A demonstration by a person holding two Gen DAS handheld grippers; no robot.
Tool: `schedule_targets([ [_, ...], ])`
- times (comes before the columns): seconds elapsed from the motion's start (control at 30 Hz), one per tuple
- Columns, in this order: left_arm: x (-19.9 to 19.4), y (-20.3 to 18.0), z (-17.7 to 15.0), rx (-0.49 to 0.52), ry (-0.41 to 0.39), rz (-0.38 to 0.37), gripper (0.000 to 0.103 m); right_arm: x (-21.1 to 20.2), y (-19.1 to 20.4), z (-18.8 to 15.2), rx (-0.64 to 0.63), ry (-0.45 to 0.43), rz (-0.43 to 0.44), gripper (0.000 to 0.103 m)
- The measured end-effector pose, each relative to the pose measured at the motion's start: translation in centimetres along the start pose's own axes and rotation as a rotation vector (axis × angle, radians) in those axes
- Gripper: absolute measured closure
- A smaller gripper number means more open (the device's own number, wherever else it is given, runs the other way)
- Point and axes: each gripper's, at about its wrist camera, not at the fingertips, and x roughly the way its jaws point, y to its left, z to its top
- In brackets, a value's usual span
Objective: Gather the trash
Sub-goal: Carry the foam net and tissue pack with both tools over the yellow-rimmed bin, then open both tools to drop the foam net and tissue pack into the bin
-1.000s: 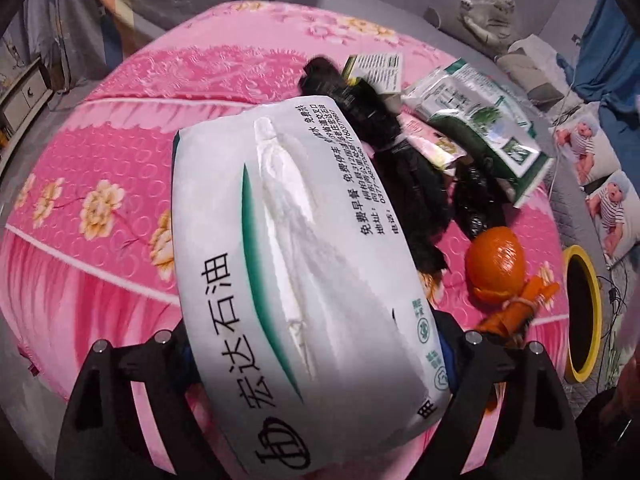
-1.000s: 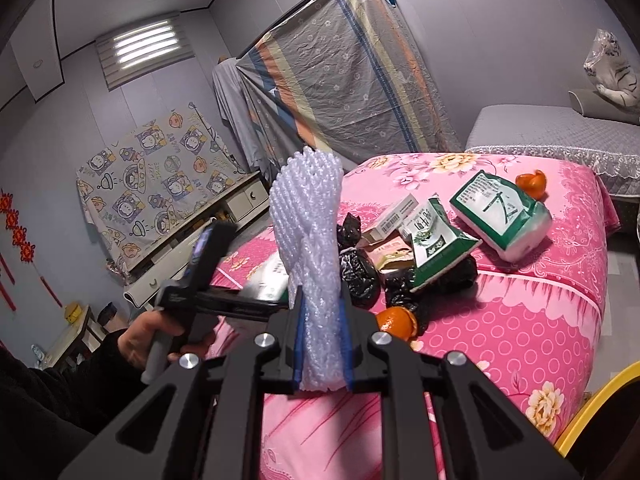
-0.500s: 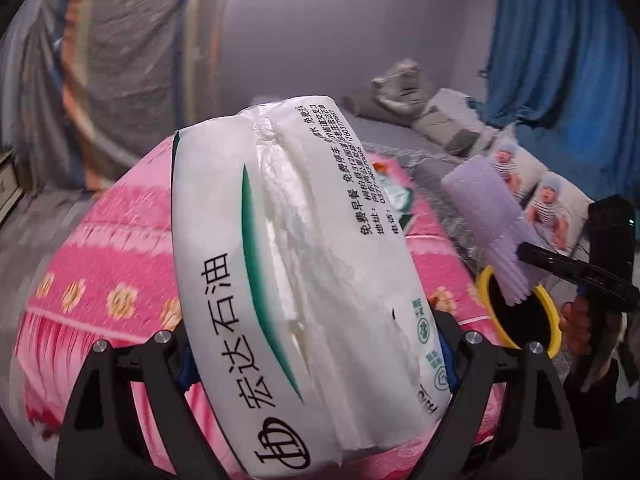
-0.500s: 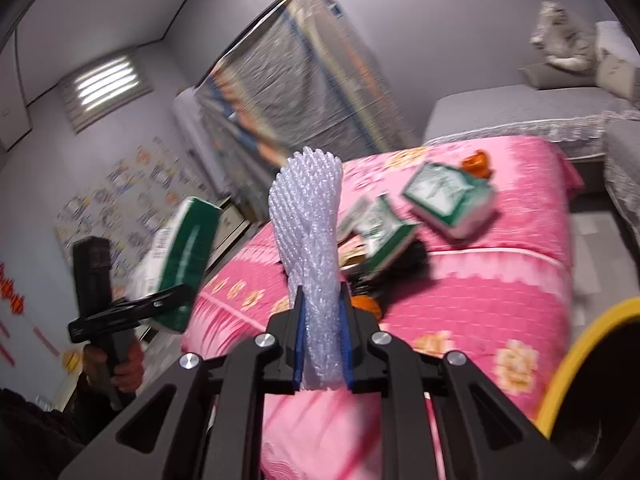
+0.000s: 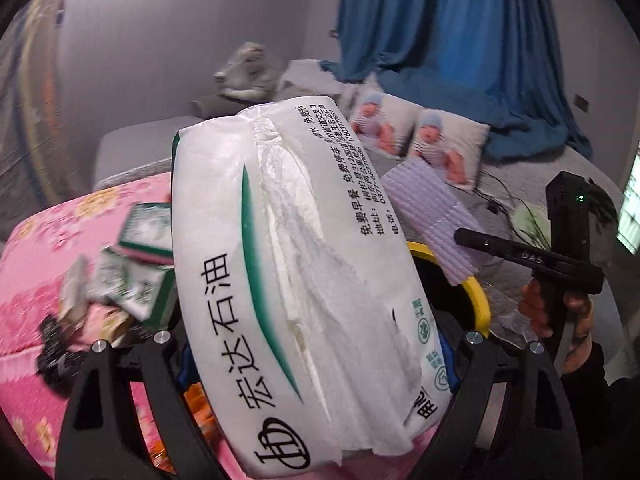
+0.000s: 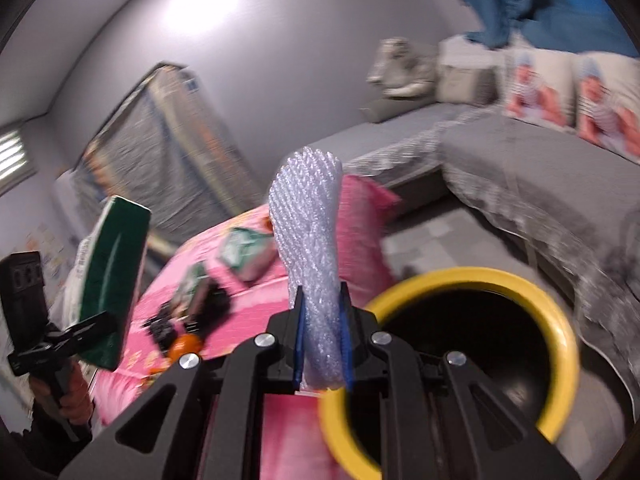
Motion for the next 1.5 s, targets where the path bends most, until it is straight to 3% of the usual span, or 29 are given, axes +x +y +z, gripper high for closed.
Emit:
schedule_targets([
  [0.3, 11.0, -5.6, 0.7, 0.065, 0.101, -0.146, 0.021, -0.5, -6.9, -2.6, 0.140, 0.036, -0.134, 0.089],
  [0.77, 18.7, -9.1, -0.8, 0.047, 0.215, -0.235, 0.020, 0.8, -11.3, -4.6, 0.272, 0.096, -0.208, 0.089],
  [0.83, 18.9, -9.1, -0.8, 0.038, 0.209, -0.238, 0.017, 0.6, -11.4, -4.4, 0.278, 0.083, -0.214, 0.079],
  [0.9, 18.7, -8.9, -0.7, 0.029, 0.201, -0.247, 0.014, 0.2, -11.7, -4.2, 0.286, 0.068, -0.227, 0.055],
  [0.93, 18.3, -8.6, -0.7, 0.026, 0.191, -0.244, 0.011, -0.1, -11.9, -4.2, 0.296, 0.056, -0.241, 0.052],
  [1.07, 17.3, -7.4, -0.8, 0.009, 0.175, -0.229, 0.009, -0.9, -12.8, -4.0, 0.324, 0.035, -0.281, 0.052],
  [1.2, 15.4, -6.8, -0.9, 0.022, 0.147, -0.232, 0.009, -1.2, -12.4, -3.8, 0.330, 0.029, -0.254, 0.052],
  [1.37, 10.1, -5.2, -1.7, 0.115, 0.080, -0.214, 0.009, -0.7, -9.6, -3.3, 0.271, 0.037, -0.198, 0.052],
  [1.5, 4.6, -1.3, -3.5, 0.137, 0.057, -0.177, 0.008, 0.7, -6.4, -2.9, 0.203, 0.061, -0.132, 0.052],
])
